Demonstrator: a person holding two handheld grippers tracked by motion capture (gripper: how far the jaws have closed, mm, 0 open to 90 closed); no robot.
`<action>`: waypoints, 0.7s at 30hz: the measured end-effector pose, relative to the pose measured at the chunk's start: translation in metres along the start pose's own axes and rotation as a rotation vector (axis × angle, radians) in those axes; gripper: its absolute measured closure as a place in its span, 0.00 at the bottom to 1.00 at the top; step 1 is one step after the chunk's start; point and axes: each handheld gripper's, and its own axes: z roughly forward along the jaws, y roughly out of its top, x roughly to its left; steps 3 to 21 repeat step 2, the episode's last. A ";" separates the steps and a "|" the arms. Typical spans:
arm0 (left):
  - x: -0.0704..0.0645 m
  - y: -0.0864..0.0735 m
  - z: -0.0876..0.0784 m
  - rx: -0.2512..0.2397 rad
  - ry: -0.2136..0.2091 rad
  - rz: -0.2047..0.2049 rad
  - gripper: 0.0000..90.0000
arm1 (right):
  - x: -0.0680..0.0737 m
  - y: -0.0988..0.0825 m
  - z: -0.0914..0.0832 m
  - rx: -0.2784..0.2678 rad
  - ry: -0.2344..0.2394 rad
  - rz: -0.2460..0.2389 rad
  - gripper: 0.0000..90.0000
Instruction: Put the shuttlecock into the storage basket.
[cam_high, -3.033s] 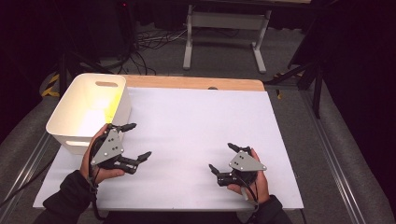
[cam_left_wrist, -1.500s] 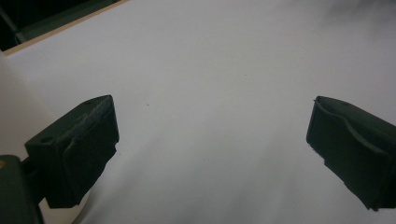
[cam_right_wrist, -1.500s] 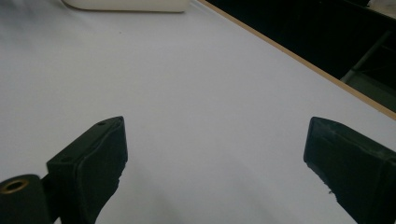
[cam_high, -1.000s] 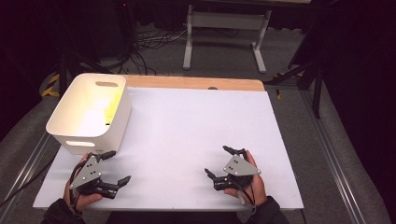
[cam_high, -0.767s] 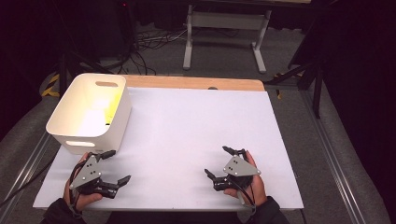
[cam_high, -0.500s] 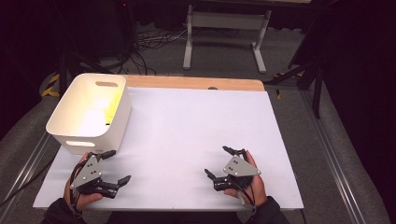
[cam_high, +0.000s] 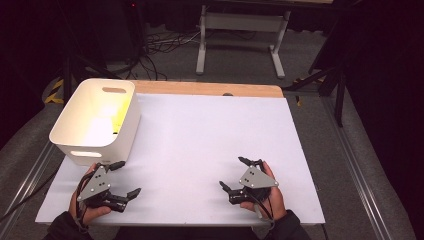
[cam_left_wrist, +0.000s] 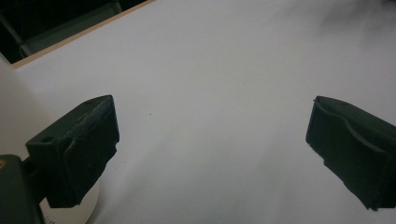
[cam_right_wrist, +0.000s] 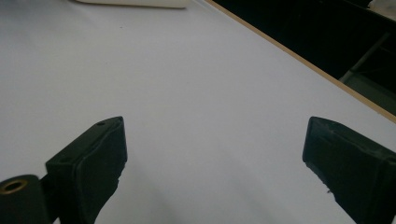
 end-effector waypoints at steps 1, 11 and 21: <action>0.000 0.000 0.000 0.002 0.000 -0.001 0.04 | 0.000 0.000 0.000 0.003 -0.001 0.001 0.08; 0.000 0.000 0.001 0.005 0.000 0.000 0.04 | 0.000 0.000 0.000 0.003 -0.002 -0.001 0.08; 0.000 0.000 0.001 0.005 0.000 0.000 0.04 | 0.000 0.000 0.000 0.003 -0.002 -0.001 0.08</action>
